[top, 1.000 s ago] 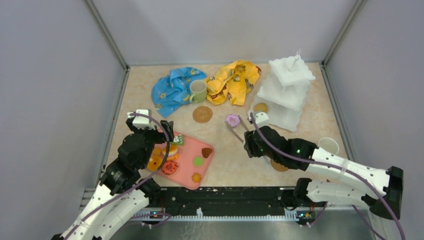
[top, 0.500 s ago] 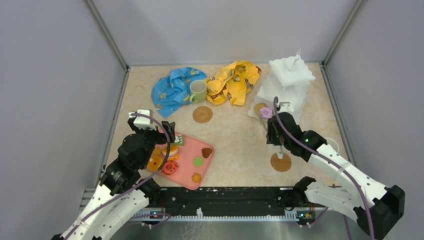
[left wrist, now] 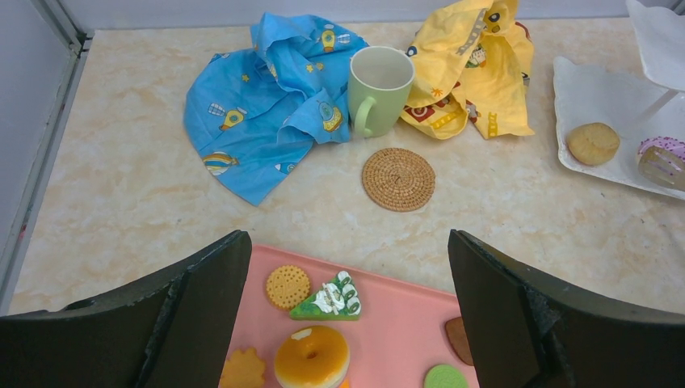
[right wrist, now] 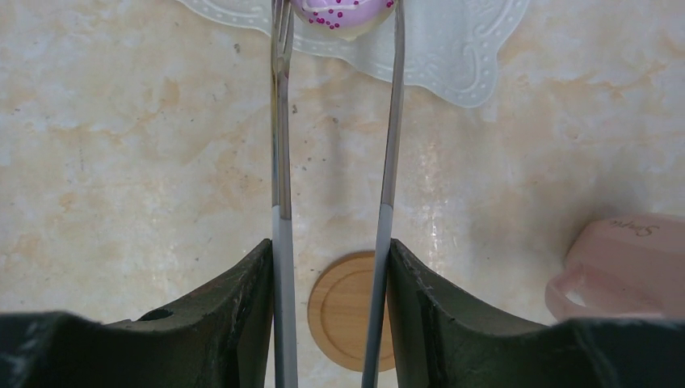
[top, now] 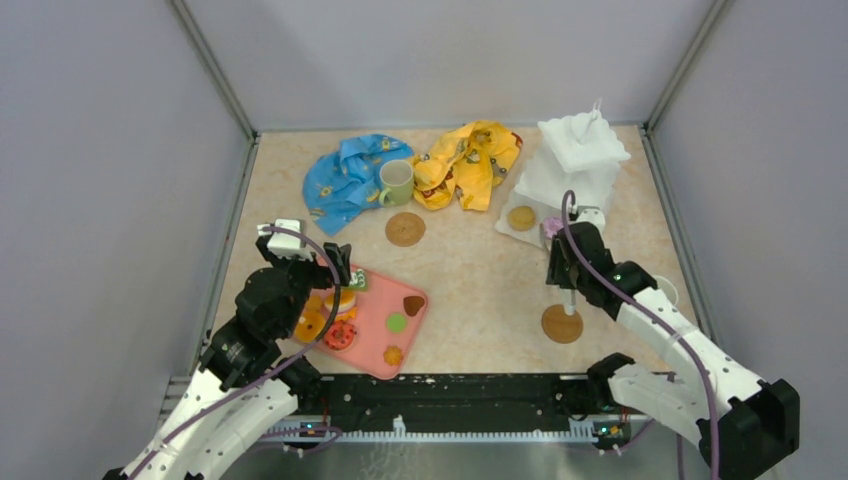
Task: Serve the afternoon tea
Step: Place the desert on the desert table.
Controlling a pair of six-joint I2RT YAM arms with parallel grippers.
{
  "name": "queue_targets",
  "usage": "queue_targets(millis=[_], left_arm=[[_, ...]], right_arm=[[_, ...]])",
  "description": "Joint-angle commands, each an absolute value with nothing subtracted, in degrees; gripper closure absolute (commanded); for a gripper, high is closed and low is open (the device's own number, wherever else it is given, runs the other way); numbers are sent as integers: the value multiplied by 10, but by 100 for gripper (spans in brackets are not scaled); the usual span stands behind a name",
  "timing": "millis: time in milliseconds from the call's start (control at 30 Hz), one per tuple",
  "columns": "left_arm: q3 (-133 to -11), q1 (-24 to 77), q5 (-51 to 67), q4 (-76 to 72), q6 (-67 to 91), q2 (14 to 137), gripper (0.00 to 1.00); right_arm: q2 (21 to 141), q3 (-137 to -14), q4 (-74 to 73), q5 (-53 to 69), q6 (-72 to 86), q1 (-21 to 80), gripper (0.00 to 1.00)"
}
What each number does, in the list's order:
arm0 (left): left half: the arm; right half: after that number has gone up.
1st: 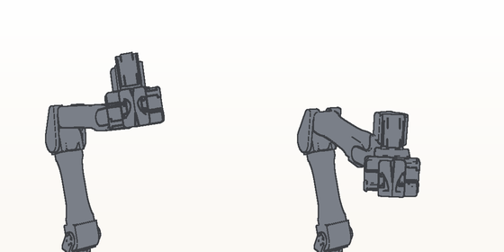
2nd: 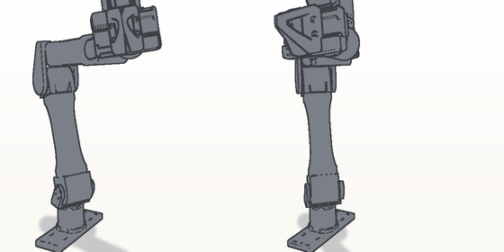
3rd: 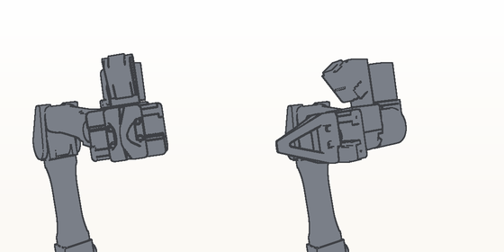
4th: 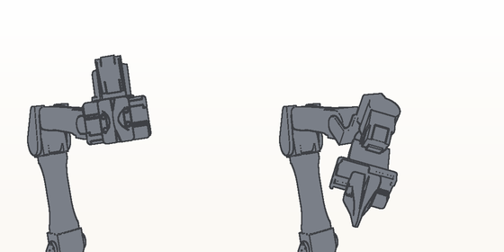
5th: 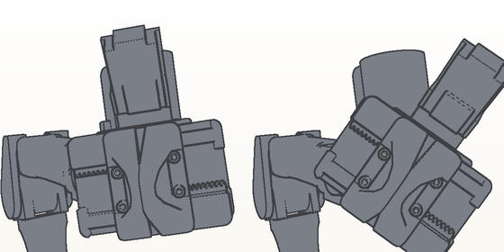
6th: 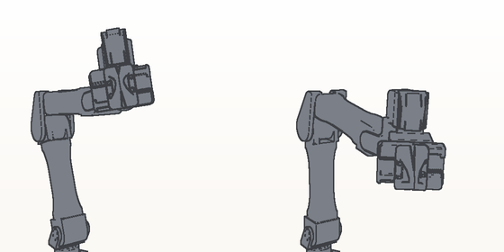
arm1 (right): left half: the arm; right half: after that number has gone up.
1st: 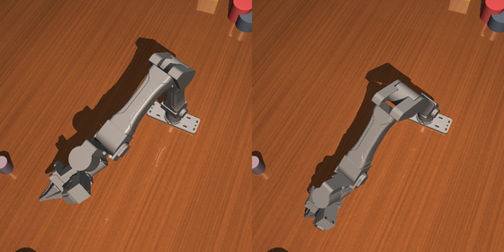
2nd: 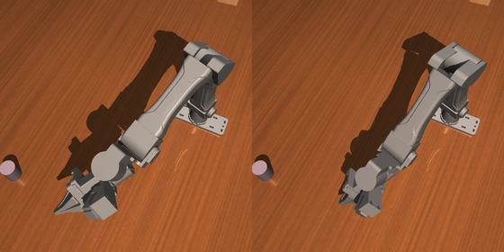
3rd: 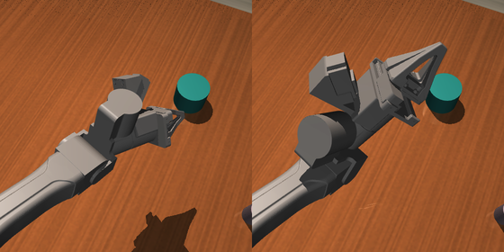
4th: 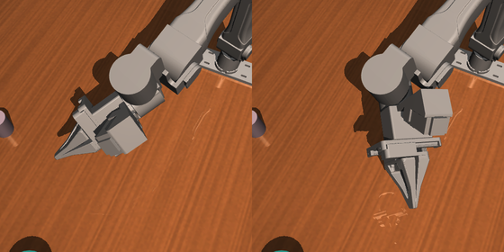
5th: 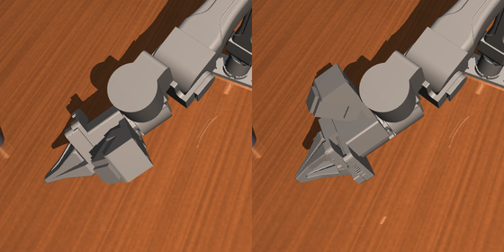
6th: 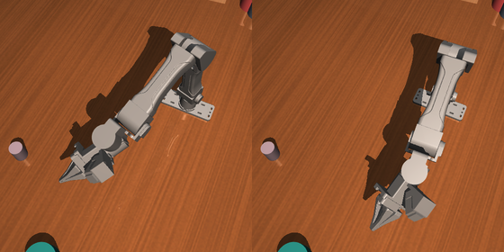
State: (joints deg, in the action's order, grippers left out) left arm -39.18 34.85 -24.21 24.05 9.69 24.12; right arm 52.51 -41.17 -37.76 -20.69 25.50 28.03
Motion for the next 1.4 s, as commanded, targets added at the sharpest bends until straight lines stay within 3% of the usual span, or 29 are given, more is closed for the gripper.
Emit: queue_targets(millis=[0,167,300,667,1367], left_arm=[[-388,346,-237,222,93,237,1],[-388,347,-237,221,93,237,1],[-388,347,-237,221,93,238,1],[-388,347,-237,221,92,239,1],[-387,347,-237,218,92,241,1]], right_arm=[[518,-405,-340,-208,245,254,65],[525,-409,-338,-207,244,245,62],[527,-413,-346,-207,245,245,52],[525,-430,-370,-209,250,244,45],[493,-464,-432,-173,271,244,51]])
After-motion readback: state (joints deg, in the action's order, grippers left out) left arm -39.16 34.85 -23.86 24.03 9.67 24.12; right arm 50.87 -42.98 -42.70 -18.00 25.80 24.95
